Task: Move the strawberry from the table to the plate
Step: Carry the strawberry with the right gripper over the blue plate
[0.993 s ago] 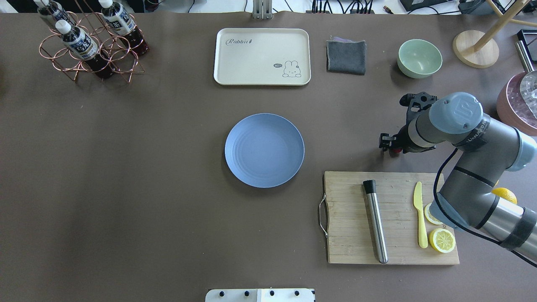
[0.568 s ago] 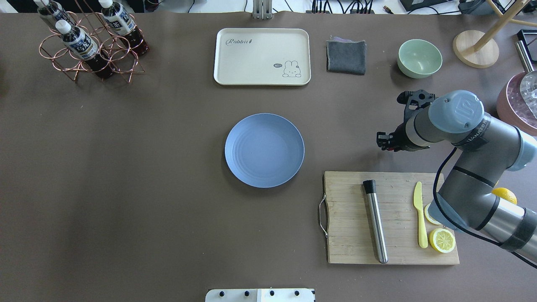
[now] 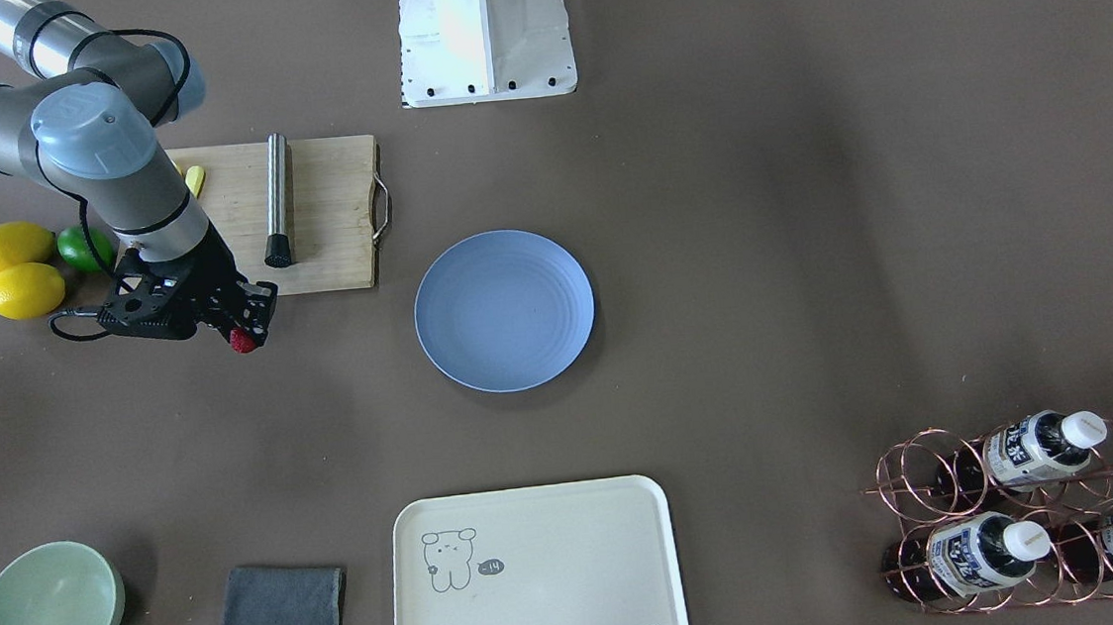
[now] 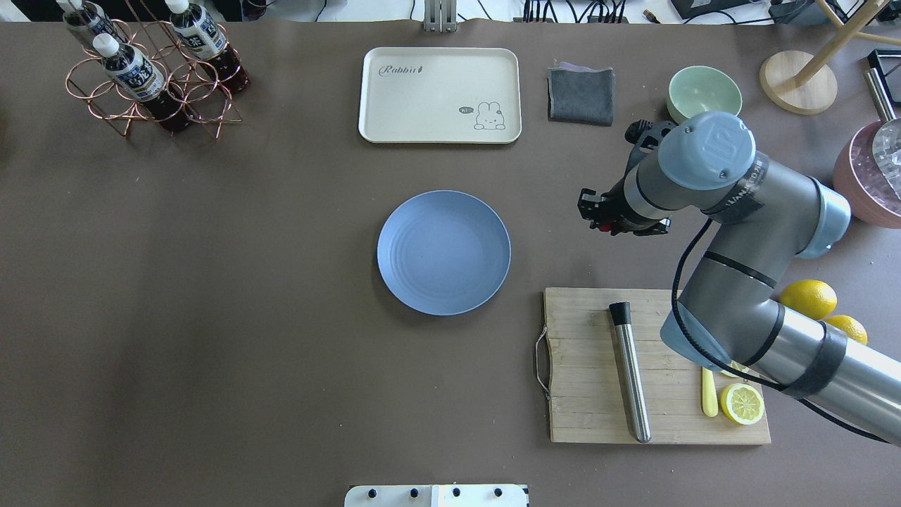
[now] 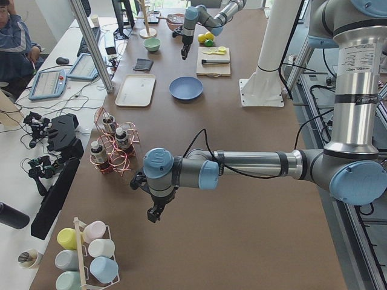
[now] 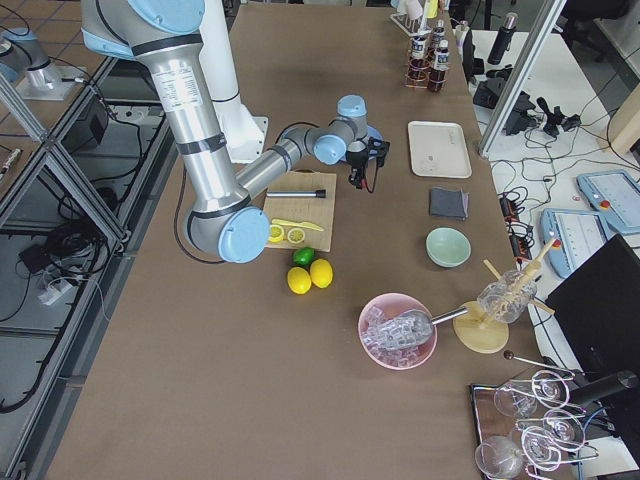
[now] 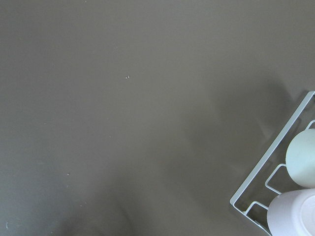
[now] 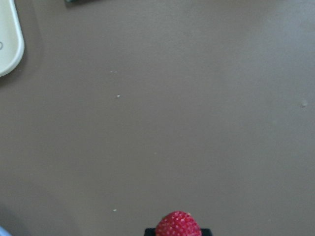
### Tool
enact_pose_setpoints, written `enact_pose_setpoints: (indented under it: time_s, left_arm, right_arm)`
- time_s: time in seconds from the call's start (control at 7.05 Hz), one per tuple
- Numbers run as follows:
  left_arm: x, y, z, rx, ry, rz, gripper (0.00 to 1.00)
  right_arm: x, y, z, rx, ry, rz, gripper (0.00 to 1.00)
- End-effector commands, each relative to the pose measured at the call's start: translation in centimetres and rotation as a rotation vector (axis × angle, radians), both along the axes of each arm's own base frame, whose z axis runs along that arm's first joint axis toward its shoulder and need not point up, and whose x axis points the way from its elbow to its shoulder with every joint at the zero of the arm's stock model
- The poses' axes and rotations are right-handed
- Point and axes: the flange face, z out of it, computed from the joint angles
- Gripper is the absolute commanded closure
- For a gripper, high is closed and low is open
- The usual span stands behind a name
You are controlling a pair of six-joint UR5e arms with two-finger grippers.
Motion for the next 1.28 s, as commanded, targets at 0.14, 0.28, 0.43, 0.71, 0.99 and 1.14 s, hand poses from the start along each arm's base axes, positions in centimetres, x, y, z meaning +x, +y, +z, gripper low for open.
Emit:
enact_pose_setpoints:
  time_s: [0.14,0.28,0.43,0.71,0.99,1.14]
  left_arm:
    - [0.0,0.2,0.2,-0.005,0.001,-0.001,0.02]
    - [0.0,0.3,0.2,-0.008,0.001,-0.001,0.02]
    - [0.3,0.4,0.4,-0.021,0.042,0.001,0.02]
    - [1.2,0.7,0.4,-0.042,0.181,0.008,0.02]
    - [1.1,0.7,0.5,-0.042,0.175,0.008,0.02]
    - [1.1,0.7,0.4,-0.040,0.176,0.008,0.02]
  right_arm:
    - [-9.2,2.0,-9.5,-0.115,-0.042,0.154,1.00]
    - [-14.5,1.8,-12.3,-0.147,-0.035,0.228,1.00]
    - [-17.6,1.9,-13.4,-0.156,-0.023,0.268,1.00]
    - [-19.7,4.0,-13.3,-0.152,-0.016,0.263,1.00]
    - [-20.3,4.6,-12.9,-0.151,-0.005,0.248,1.00]
    - [-20.8,5.1,-12.9,-0.149,-0.004,0.239,1.00]
